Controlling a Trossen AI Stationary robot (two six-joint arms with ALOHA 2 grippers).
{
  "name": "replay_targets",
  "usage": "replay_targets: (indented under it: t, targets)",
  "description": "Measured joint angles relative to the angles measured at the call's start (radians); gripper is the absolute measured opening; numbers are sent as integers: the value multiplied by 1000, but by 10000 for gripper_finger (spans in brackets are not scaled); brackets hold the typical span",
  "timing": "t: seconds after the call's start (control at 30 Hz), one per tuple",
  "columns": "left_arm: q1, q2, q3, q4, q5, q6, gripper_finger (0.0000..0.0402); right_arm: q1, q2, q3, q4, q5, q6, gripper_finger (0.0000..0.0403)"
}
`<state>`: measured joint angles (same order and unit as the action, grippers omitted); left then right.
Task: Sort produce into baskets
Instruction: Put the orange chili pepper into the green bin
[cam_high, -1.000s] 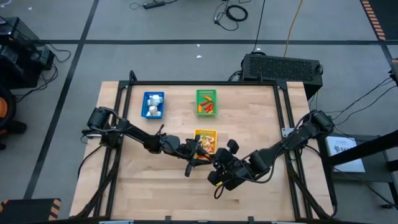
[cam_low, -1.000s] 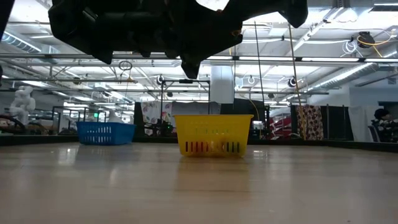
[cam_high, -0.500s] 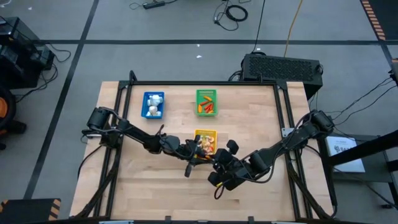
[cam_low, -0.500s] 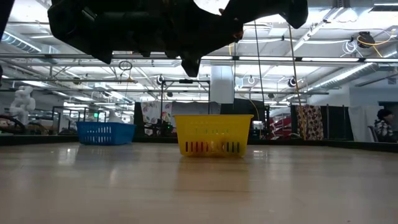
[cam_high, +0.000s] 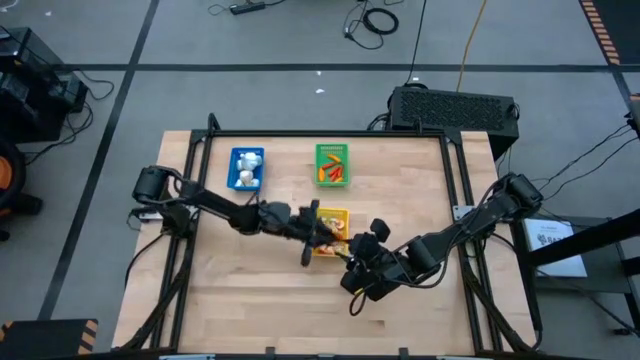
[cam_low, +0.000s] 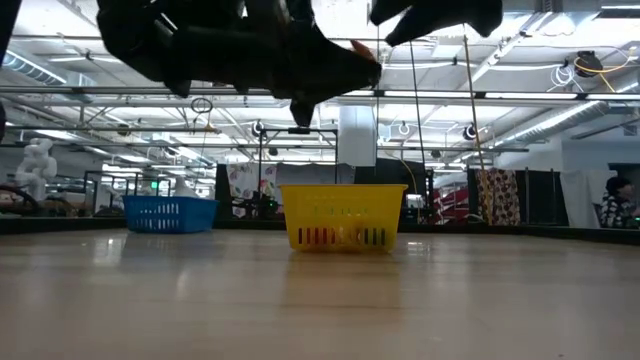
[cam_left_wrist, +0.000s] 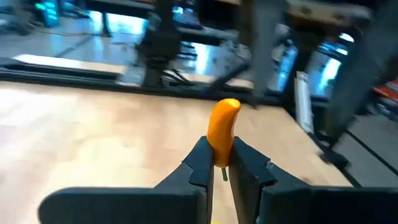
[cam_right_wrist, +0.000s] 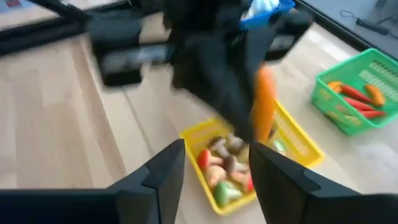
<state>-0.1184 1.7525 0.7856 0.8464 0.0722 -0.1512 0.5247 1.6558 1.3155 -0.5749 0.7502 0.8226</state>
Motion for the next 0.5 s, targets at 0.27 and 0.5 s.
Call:
replay_targets:
  t: [0.27,0.5]
  targets:
    - [176,-40,0,-64,-59,6,37,5,-26,0,-138,3,25,185]
    - [402,4,69,-332,-91,-174,37,4,-26,0,-232,15,54,185]
